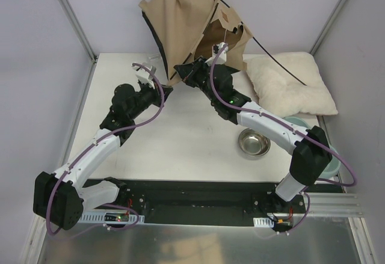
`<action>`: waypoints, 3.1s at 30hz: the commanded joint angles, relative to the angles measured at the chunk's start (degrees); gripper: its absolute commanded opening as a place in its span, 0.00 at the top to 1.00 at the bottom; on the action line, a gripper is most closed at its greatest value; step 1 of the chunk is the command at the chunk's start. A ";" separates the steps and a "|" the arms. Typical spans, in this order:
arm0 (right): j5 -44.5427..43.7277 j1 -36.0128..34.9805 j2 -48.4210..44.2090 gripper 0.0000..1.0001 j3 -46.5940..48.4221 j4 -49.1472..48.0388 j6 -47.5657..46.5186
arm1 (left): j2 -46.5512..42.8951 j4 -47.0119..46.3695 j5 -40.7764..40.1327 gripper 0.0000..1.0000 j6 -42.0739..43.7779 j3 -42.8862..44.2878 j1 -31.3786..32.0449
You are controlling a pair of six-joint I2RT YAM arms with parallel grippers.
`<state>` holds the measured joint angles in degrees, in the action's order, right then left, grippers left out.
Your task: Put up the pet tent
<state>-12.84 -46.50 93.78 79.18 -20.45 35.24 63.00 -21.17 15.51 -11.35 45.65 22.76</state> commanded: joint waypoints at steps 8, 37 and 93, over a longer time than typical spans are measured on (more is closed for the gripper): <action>-11.50 3.17 -0.96 1.00 1.86 -6.45 -3.43 | -0.25 7.98 -1.88 1.00 -1.83 3.92 -0.88; -7.37 1.94 1.67 1.00 3.97 -7.24 -7.29 | 0.89 12.91 0.58 1.00 -4.11 9.55 -0.88; 1.32 -3.33 6.42 1.00 5.91 8.23 -25.05 | -4.46 20.99 -2.76 0.82 2.74 14.29 -0.88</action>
<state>-8.73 -50.83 98.91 85.54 -15.84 14.31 64.01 2.17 12.53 -10.44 57.01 22.39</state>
